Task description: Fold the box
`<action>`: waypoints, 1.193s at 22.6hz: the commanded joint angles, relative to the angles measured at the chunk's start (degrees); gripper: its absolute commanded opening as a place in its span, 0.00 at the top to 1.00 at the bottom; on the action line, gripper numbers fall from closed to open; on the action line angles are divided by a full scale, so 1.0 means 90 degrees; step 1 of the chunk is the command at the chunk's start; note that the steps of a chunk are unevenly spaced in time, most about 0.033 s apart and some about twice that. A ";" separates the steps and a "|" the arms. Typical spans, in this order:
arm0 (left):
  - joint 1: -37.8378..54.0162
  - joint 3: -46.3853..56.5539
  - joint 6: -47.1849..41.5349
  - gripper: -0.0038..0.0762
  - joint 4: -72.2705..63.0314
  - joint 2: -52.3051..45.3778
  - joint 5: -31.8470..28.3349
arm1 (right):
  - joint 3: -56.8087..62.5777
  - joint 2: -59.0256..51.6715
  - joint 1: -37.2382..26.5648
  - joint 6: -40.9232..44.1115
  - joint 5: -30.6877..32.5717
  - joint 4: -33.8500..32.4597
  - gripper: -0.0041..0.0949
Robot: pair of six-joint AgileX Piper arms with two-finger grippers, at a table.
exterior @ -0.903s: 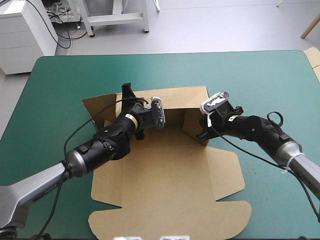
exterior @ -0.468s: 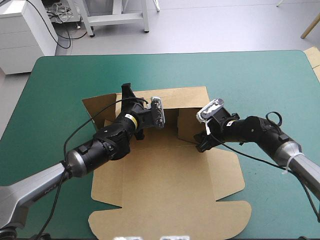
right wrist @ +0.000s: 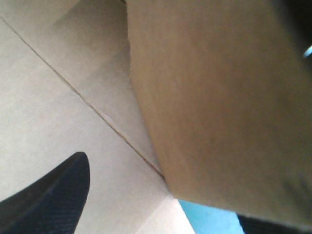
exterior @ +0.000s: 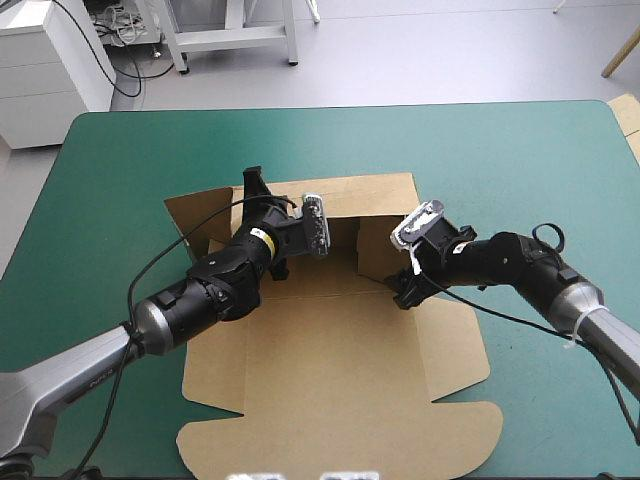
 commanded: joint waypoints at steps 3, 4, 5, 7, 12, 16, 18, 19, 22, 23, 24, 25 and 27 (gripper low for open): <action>-0.0013 0.0100 -0.0163 0.96 -0.0780 0.0030 0.0426 | -0.0160 -0.0206 0.0011 -0.0290 -0.0777 0.0190 0.26; -0.0013 0.0100 -0.0163 0.96 -0.0780 0.0030 0.0426 | -0.0160 -0.0206 0.0011 -0.0340 -0.0859 0.0190 0.26; -0.0013 0.0100 -0.0163 0.96 -0.0765 0.0030 0.0426 | -0.0160 -0.0206 0.0011 -0.0383 -0.0943 0.0190 0.27; -0.0013 0.0100 -0.0163 0.96 -0.0765 0.0030 0.0417 | -0.0160 -0.0206 0.0011 -0.0462 -0.1050 0.0150 0.30; -0.0013 0.0100 -0.0163 0.96 -0.0765 0.0030 0.0302 | -0.0160 -0.0206 0.0011 -0.0505 -0.0931 0.0141 0.57; -0.0013 0.0100 -0.0163 0.96 -0.0765 0.0030 0.0200 | -0.0160 -0.0206 0.0011 -0.0633 -0.0893 0.0141 0.81; -0.0013 0.0100 -0.0118 0.96 -0.0799 0.0030 0.0174 | -0.0160 -0.0206 0.0011 -0.0649 -0.0930 0.0141 0.93; -0.0013 0.0100 -0.0096 0.96 -0.0815 0.0030 0.0160 | -0.0160 -0.0206 0.0011 -0.0649 -0.0930 0.0141 0.97; -0.0013 0.0100 -0.0096 0.96 -0.0830 0.0030 0.0160 | -0.0160 -0.0206 0.0011 -0.0460 -0.0835 0.0211 0.98; -0.0013 0.0100 -0.0096 0.96 -0.0858 0.0030 0.0147 | -0.0160 -0.0206 0.0011 -0.0460 -0.0735 0.0277 0.98; -0.0013 0.0100 -0.0096 0.96 -0.0869 0.0030 0.0130 | -0.0160 -0.0206 0.0011 -0.0460 -0.0694 0.0328 0.98; -0.0013 0.0100 -0.0096 0.96 -0.0886 0.0030 0.0086 | -0.0160 -0.0206 0.0011 -0.0460 -0.0634 0.0356 0.98; -0.0096 0.0056 -0.0184 0.96 -0.0932 0.0009 0.0083 | -0.0160 -0.0206 0.0011 -0.0446 -0.0708 0.0388 0.98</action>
